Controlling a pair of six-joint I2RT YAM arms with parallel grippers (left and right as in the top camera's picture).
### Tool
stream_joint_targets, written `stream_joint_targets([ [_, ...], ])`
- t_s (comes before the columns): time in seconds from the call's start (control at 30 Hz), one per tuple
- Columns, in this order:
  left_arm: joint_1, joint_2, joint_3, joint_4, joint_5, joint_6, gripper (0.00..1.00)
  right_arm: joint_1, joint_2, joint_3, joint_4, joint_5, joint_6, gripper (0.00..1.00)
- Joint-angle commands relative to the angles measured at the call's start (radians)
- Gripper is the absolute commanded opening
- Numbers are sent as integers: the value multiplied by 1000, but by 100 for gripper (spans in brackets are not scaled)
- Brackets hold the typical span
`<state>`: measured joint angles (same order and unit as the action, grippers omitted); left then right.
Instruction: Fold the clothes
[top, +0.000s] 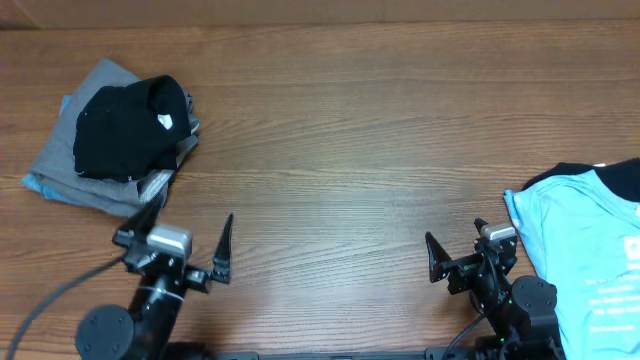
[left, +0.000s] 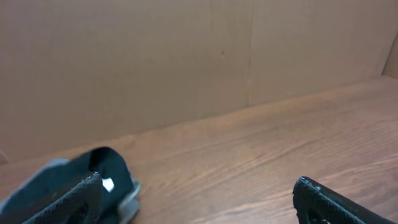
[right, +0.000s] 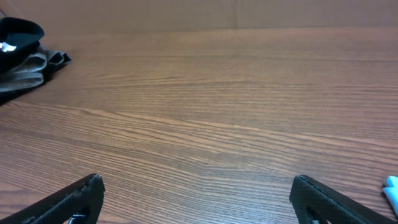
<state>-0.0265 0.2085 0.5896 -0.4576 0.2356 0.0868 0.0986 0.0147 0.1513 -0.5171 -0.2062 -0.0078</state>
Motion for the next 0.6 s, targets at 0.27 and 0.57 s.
stream_joint_targets([
  [0.27, -6, -206, -325, 146, 35, -24, 100, -5, -12, -8, 0, -5, -8, 100],
  [0.57, -6, -205, -507, 337, 42, -24, 100, -5, -12, -7, 0, -5, -7, 100],
])
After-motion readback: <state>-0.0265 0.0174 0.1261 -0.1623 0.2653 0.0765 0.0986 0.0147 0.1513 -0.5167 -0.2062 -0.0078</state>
